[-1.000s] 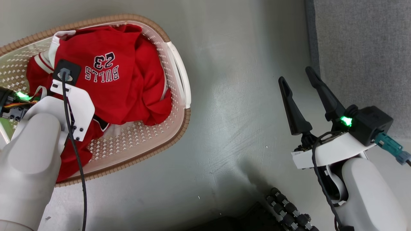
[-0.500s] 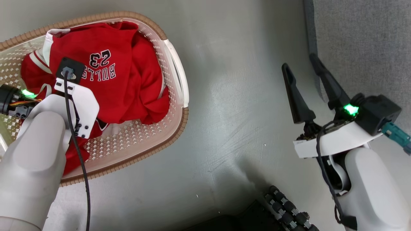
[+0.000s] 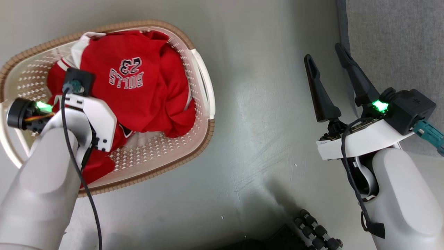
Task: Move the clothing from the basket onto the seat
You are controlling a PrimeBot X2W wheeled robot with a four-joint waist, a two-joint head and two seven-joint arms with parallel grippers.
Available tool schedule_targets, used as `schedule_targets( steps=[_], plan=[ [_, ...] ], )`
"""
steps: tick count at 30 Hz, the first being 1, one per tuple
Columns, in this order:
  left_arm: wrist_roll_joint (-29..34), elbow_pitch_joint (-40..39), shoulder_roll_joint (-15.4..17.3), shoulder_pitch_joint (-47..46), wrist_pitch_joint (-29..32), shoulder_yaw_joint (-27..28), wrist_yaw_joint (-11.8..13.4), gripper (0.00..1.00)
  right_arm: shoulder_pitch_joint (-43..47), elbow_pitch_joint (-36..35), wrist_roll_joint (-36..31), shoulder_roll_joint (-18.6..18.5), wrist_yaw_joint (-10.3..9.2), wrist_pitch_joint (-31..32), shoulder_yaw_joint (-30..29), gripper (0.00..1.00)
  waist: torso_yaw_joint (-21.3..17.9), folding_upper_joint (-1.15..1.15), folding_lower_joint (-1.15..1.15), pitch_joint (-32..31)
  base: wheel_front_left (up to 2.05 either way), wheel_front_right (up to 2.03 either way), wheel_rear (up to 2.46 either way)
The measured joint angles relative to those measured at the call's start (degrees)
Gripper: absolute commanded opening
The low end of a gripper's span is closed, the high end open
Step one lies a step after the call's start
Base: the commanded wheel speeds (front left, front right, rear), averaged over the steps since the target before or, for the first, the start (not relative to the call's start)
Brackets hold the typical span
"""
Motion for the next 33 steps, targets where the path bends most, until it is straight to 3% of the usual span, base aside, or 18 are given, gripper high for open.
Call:
schedule_targets(
  steps=[11, 33],
  plan=[
    [-4.4, -3.3, -0.7, 6.6, -8.2, 3.7, -0.5, 0.00, -0.3, 2.5, -1.7, -0.1, 0.00, -0.2, 1.5, 1.00, 2.7, 0.00, 0.00, -4.1, 0.00, 0.00, 0.00],
    [-9.9, -10.1, -6.1, 16.3, -19.3, 5.2, -2.5, 0.00, 2.7, 8.0, -7.2, -0.3, 0.00, -0.2, 1.7, 1.00, 8.9, 0.00, 0.00, -16.9, 0.00, 0.00, 0.00]
  ],
)
